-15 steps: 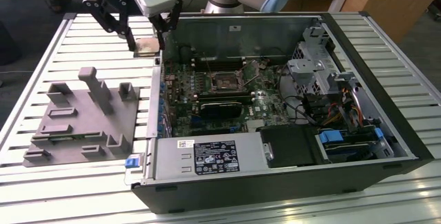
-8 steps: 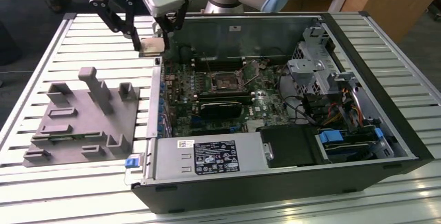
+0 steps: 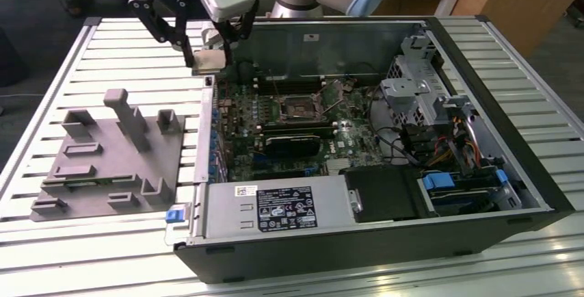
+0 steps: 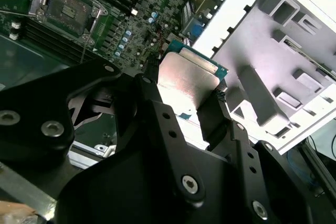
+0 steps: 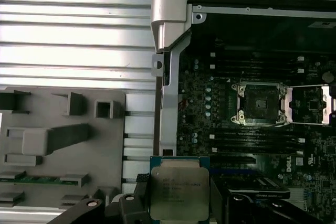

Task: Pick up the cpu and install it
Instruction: 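Pick up the cpu and move it towards the insertion slot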

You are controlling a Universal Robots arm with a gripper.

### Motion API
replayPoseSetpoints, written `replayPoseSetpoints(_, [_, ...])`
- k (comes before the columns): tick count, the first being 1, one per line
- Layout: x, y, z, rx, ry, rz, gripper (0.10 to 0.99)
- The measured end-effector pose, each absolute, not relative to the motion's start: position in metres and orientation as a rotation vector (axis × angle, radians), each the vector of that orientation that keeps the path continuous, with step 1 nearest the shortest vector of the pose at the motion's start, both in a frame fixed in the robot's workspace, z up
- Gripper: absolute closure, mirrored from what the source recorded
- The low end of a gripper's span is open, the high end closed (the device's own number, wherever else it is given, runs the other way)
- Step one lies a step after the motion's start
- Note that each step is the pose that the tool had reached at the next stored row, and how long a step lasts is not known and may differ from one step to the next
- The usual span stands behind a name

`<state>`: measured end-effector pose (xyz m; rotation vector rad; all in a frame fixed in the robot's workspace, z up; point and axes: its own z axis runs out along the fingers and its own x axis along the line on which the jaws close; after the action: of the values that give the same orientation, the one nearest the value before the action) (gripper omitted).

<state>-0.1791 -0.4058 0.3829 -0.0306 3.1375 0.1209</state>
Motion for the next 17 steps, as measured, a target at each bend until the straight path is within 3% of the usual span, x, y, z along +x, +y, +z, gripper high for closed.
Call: replayPoseSetpoints(17, [-0.158, -0.406, 0.383, -0.031, 3.138, 0.121, 0.545])
